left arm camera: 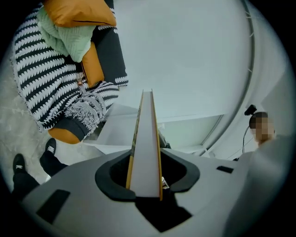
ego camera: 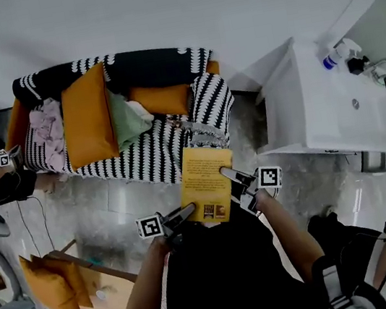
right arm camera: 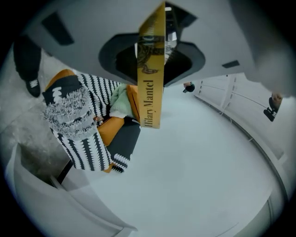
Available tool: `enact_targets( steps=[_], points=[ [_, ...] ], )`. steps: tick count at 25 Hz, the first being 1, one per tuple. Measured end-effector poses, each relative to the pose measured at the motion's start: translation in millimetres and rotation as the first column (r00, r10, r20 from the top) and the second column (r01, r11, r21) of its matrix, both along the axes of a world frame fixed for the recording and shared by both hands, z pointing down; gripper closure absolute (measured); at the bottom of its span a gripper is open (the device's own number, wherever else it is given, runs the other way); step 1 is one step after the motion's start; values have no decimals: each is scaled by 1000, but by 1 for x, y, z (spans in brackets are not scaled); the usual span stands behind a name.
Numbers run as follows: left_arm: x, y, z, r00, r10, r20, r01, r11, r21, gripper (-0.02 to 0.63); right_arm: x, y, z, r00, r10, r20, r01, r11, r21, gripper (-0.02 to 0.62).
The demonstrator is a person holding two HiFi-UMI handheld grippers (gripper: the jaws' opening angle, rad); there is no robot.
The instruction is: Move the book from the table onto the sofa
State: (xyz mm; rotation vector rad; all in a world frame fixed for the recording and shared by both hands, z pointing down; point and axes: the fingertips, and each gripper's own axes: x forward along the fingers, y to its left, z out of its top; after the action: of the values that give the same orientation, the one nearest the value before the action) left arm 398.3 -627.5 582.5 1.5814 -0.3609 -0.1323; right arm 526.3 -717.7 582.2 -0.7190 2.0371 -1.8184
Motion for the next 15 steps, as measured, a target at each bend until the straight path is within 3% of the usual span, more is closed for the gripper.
enact_targets(
  steps=[5,11,15],
  points=[
    [24,-37,24,997,26,67,-27,1000,15,456,28,-30,40,998,-16,-68,10,996,-85,440],
    [30,-74,59,994,47,104,-44,999,-28,449,34,-60,84,1000,8,-28,-13,980,-197,436],
    [32,-103,102,991,55,126,-51,998,-33,437,32,-89,115,998,35,-52,-45,976,-211,434]
  ],
)
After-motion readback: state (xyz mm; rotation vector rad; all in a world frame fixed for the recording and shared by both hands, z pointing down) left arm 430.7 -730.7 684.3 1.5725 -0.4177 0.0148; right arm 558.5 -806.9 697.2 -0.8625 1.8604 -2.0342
